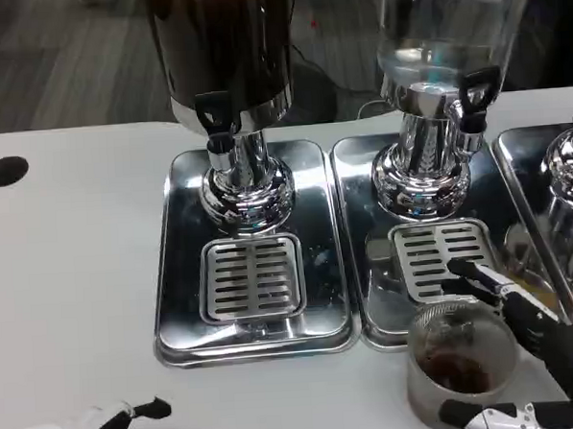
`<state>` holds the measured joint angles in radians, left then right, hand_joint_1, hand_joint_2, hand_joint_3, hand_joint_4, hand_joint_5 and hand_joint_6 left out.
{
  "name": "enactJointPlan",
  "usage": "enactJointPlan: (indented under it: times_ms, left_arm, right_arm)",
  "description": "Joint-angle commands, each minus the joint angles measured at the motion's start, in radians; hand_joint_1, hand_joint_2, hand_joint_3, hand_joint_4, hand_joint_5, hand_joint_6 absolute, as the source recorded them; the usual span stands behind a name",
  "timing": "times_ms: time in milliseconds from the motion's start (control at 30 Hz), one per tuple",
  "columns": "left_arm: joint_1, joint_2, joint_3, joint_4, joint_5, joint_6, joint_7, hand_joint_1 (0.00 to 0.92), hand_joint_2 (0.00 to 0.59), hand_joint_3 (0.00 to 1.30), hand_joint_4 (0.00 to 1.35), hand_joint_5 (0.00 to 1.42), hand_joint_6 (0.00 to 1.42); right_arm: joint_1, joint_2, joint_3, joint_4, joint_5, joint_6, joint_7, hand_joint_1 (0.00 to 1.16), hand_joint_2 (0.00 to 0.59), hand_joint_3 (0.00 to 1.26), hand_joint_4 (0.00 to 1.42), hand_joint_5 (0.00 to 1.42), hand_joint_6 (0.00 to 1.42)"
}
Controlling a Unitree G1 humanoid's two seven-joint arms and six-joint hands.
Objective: Grasp the cup under the faucet to collect the drink, then remove the cup.
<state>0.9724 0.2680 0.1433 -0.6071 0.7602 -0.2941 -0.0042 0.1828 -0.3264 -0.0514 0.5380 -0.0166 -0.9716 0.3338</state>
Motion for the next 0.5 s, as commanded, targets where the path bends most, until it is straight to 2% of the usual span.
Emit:
enactJointPlan:
  times_ms: [33, 167, 200, 267, 300, 367, 400, 500]
  left_arm:
    - [0.002, 0.004, 0.0, -0.005, 0.008, 0.006, -0.009, 0.0, 0.08, 0.37, 0.28, 0.31, 0.53]
    - [0.004, 0.004, 0.004, -0.004, 0.004, 0.001, -0.002, 0.0, 0.08, 0.37, 0.28, 0.31, 0.53]
    - [0.003, 0.004, 0.007, -0.004, 0.0, -0.001, -0.001, 0.0, 0.08, 0.37, 0.28, 0.31, 0.53]
    - [0.001, 0.003, 0.011, -0.005, -0.008, -0.004, 0.003, 0.0, 0.08, 0.37, 0.28, 0.31, 0.53]
    - [0.0, 0.002, 0.012, -0.005, -0.01, -0.005, 0.005, 0.0, 0.08, 0.37, 0.28, 0.31, 0.53]
    - [-0.002, 0.0, 0.012, -0.003, -0.014, -0.009, 0.01, 0.0, 0.08, 0.35, 0.27, 0.31, 0.53]
    - [-0.004, -0.001, 0.011, 0.0, -0.017, -0.011, 0.012, 0.0, 0.08, 0.35, 0.27, 0.31, 0.5]
    - [-0.02, -0.002, 0.003, 0.014, -0.019, -0.02, 0.023, 0.0, 0.081, 0.32, 0.27, 0.3, 0.47]
  right_arm:
    - [0.004, -0.007, -0.002, -0.028, 0.019, -0.02, -0.006, 0.75, 0.074, 0.12, 0.16, 0.27, 0.18]
    - [0.013, 0.001, -0.01, -0.065, 0.093, -0.015, 0.006, 0.59, 0.143, 0.14, 0.15, 0.21, 0.16]
    - [0.015, 0.0, -0.011, -0.077, 0.111, -0.009, 0.01, 0.49, 0.184, 0.16, 0.14, 0.21, 0.16]
    - [0.029, 0.003, -0.005, -0.133, 0.224, 0.063, 0.054, 0.27, 0.314, 0.23, 0.16, 0.21, 0.16]
    - [0.042, 0.009, 0.001, -0.172, 0.299, 0.12, 0.083, 0.24, 0.386, 0.25, 0.16, 0.21, 0.16]
    - [0.067, 0.02, -0.001, -0.241, 0.392, 0.209, 0.12, 0.25, 0.513, 0.25, 0.14, 0.18, 0.14]
    - [0.08, 0.018, -0.009, -0.278, 0.4, 0.238, 0.117, 0.26, 0.55, 0.24, 0.12, 0.16, 0.09]
    - [0.109, -0.02, -0.102, -0.401, 0.162, 0.222, 0.002, 0.34, 0.585, 0.19, 0.04, 0.06, 0.01]
